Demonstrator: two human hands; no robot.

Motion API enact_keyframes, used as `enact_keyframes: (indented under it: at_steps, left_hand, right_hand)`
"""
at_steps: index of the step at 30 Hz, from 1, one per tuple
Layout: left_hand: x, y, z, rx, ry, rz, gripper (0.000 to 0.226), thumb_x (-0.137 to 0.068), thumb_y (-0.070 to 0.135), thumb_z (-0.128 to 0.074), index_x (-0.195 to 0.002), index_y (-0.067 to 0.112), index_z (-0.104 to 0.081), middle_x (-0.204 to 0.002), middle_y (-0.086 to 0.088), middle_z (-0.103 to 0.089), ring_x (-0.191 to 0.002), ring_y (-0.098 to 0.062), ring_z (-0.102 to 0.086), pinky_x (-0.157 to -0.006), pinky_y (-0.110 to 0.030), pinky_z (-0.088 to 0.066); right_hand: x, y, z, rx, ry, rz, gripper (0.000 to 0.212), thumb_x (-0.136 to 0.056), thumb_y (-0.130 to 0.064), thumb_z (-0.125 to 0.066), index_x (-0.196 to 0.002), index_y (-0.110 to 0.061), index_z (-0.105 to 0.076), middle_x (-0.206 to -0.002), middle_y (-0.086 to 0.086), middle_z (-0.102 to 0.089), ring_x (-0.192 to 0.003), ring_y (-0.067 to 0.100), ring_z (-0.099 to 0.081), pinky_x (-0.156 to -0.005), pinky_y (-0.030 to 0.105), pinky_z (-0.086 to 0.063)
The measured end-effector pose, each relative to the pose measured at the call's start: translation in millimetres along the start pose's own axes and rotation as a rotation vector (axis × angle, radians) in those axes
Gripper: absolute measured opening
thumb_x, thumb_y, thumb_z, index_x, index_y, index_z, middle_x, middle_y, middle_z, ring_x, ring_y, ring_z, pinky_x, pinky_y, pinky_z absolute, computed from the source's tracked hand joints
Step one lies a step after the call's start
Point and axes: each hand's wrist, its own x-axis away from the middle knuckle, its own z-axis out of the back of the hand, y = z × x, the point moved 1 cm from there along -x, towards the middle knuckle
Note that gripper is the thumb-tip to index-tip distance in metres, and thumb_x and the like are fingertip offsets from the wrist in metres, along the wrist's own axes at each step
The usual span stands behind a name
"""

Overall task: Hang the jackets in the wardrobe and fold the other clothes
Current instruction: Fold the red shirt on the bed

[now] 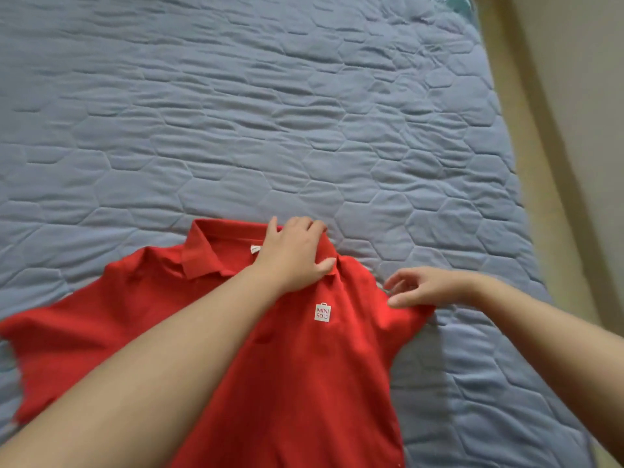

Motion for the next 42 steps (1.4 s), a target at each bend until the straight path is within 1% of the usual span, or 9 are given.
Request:
enact_keyframes:
  at_steps: [4,7,17,24,28,33,36,39,42]
  left_hand:
    - [-29.2,24.1,-9.0,-0.089,-0.137,0.03,0.058,-0.084,0.048,-0.051,-0.134,0.02,-0.041,-0.138,-0.005,-0.044,-0.133,-0.023,-0.035,-0.111,-0.055,-0.02]
    - [-39.6,8.2,-10.6,-0.217,-0.17,0.074,0.039,-0.084,0.034,-0.055,-0.119,0.018,-0.049,-0.125,-0.008,-0.051,-0.122,-0.027,-0.046,-0.099,-0.045,-0.033]
    - [-55.7,-35.7,-14.3,0.292,-0.006,0.173,0.024,-0.083,0.003,-0.058,-0.104,0.013,-0.064,-0.111,-0.013,-0.067,-0.106,-0.03,-0.06,-0.089,-0.037,-0.046]
    - [-59.8,-16.4,-24.2,0.008,-0.209,0.201,0.033,-0.085,0.05,-0.051,-0.106,0.025,-0.057,-0.115,-0.002,-0.057,-0.114,-0.025,-0.05,-0.092,-0.042,-0.035]
    - [-51.0,21.5,-24.1,-0.075,-0.089,-0.188,0.037,-0.08,0.031,-0.054,-0.116,0.025,-0.053,-0.118,0.0,-0.054,-0.117,-0.022,-0.048,-0.096,-0.041,-0.036]
    - [-60.4,44.3,-28.3,-0.182,-0.218,-0.288,0.019,-0.089,0.022,-0.049,-0.107,0.022,-0.055,-0.116,-0.002,-0.063,-0.111,-0.025,-0.057,-0.087,-0.036,-0.039]
    - [-67.2,35.3,-22.7,-0.048,-0.179,-0.234,0.014,-0.089,0.019,-0.052,-0.101,0.023,-0.058,-0.112,-0.001,-0.064,-0.106,-0.027,-0.058,-0.083,-0.037,-0.043]
    - [-64.0,29.1,-26.6,-0.183,-0.239,-0.24,0.013,-0.092,0.026,-0.048,-0.103,0.024,-0.055,-0.115,-0.001,-0.064,-0.11,-0.025,-0.057,-0.082,-0.036,-0.038]
    - [-64.2,32.8,-31.6,-0.182,-0.237,-0.231,0.018,-0.092,0.038,-0.045,-0.102,0.025,-0.053,-0.116,-0.001,-0.064,-0.11,-0.024,-0.057,-0.082,-0.036,-0.036]
  right_hand:
    - [17.6,23.0,-1.7,0.026,0.042,0.026,0.017,-0.079,-0.014,-0.077,-0.089,-0.016,-0.063,-0.076,-0.004,-0.059,-0.066,0.005,-0.052,-0.06,0.016,-0.043]
    - [30.5,50.3,5.2,-0.461,0.226,0.024,0.015,-0.081,-0.004,-0.072,-0.078,-0.011,-0.059,-0.065,0.0,-0.055,-0.056,0.006,-0.051,-0.052,0.018,-0.043]
    - [32.6,78.2,-31.5,-1.5,0.331,0.074,0.025,-0.081,-0.009,-0.05,-0.067,-0.005,-0.071,-0.066,0.008,-0.064,-0.058,0.013,-0.061,-0.056,0.023,-0.054]
    - [22.4,70.5,-39.1,-1.052,0.136,-0.041,0.029,-0.09,-0.036,-0.056,-0.085,-0.011,-0.067,-0.087,0.01,-0.065,-0.082,0.018,-0.058,-0.083,0.032,-0.045]
    - [31.6,58.8,-41.6,-0.733,0.481,0.158,0.021,-0.09,-0.018,-0.061,-0.07,-0.012,-0.066,-0.072,0.003,-0.057,-0.068,0.009,-0.048,-0.064,0.023,-0.038]
    - [48.2,52.5,-50.6,-1.362,0.645,0.29,0.032,-0.1,-0.016,-0.038,-0.094,-0.002,-0.065,-0.078,0.007,-0.073,-0.071,0.011,-0.068,-0.069,0.021,-0.055]
    - [59.6,60.1,-57.0,-1.322,0.34,0.357,0.037,-0.093,-0.027,-0.045,-0.13,-0.026,-0.049,-0.072,0.009,-0.068,-0.056,0.012,-0.064,-0.055,0.022,-0.054]
    - [60.5,76.1,-70.7,-1.333,0.169,0.295,0.069,-0.083,-0.021,-0.064,-0.133,-0.057,-0.032,-0.088,0.012,-0.059,-0.065,0.015,-0.057,-0.069,0.039,-0.056]
    - [52.1,79.2,-81.0,-1.175,0.309,0.137,0.06,-0.079,-0.021,-0.067,-0.132,-0.037,-0.043,-0.103,0.01,-0.058,-0.087,0.016,-0.062,-0.066,0.033,-0.057]
